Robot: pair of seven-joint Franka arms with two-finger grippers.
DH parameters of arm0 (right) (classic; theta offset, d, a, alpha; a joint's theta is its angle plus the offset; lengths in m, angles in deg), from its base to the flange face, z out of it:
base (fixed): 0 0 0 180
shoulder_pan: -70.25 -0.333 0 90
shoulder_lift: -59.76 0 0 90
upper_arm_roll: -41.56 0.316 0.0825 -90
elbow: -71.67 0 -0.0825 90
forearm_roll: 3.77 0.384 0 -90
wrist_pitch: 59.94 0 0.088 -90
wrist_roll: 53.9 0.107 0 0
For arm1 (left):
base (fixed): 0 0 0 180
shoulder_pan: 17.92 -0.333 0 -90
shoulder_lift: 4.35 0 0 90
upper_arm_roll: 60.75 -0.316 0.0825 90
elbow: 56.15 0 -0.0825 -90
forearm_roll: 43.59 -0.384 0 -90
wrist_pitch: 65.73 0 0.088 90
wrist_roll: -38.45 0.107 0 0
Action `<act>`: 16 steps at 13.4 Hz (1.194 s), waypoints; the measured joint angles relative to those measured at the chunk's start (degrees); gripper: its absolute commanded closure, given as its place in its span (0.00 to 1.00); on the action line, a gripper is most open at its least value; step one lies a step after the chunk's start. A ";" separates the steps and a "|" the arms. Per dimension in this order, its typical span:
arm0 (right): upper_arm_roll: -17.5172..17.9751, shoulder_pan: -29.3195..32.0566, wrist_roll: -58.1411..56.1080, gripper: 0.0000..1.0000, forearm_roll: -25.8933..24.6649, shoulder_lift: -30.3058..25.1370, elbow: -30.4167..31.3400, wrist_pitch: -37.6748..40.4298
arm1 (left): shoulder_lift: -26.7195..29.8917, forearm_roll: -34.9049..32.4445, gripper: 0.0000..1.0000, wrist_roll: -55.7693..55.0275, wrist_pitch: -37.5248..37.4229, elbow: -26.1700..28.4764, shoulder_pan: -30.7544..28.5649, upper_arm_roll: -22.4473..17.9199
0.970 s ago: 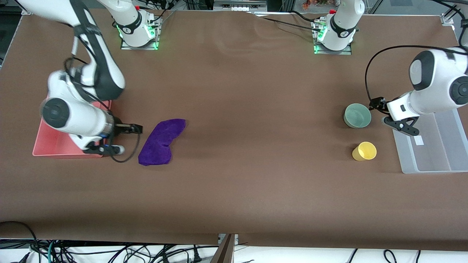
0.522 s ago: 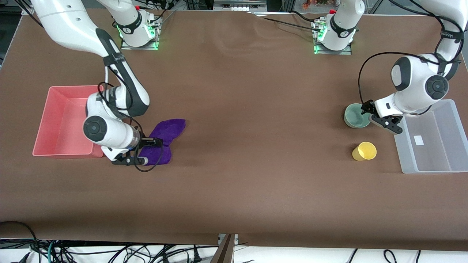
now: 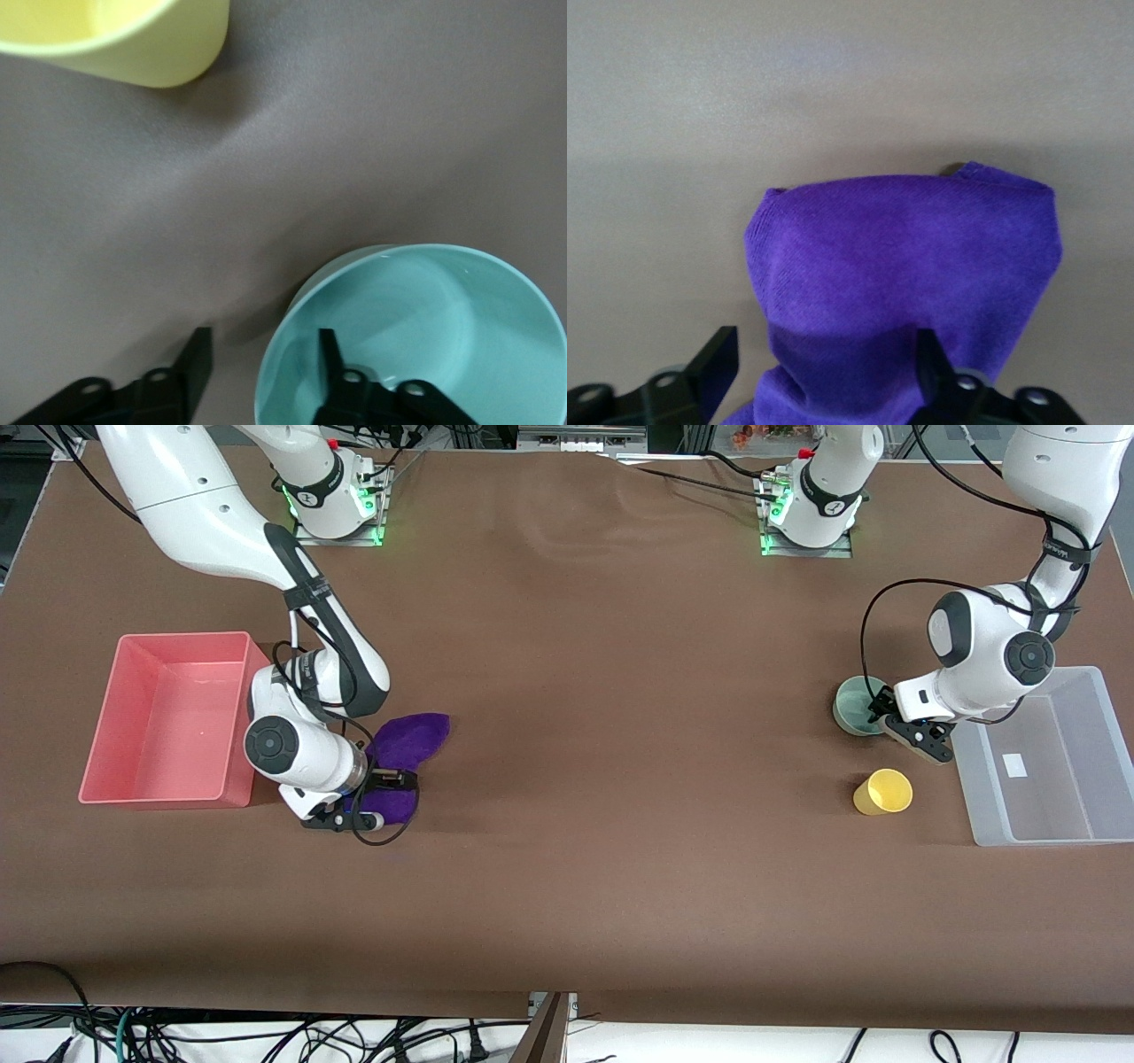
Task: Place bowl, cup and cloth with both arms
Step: 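Grasp the cloth with the right gripper while the left gripper grasps the bowl, then drop the cloth in the pink bin while the left gripper lowers the bowl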
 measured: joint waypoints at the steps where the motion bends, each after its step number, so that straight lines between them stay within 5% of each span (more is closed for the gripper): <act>1: 0.00 -0.01 0.09 1.00 0.00 0.02 0.00 0.02 | 0.02 0.00 1.00 0.03 0.00 -0.32 0.00 0.02; 7: -0.07 0.08 0.10 1.00 -0.08 -0.29 -1.20 2.67 | 1.88 0.00 1.00 0.07 -8.40 -4.83 -0.01 0.10; 11: -0.94 1.45 -2.65 1.00 -0.36 -5.26 -10.42 25.36 | 3.09 0.00 1.00 4.34 -29.36 -20.35 -1.44 -0.13; 13: -3.89 2.91 -10.09 1.00 -0.42 -8.85 -15.38 38.84 | 1.61 -1.23 1.00 9.43 -35.25 -28.54 -4.31 -0.52; 16: -13.90 4.19 -27.24 1.00 -0.45 -11.86 -17.24 47.27 | -2.60 -7.66 1.00 16.51 -36.23 -37.45 -9.70 -0.72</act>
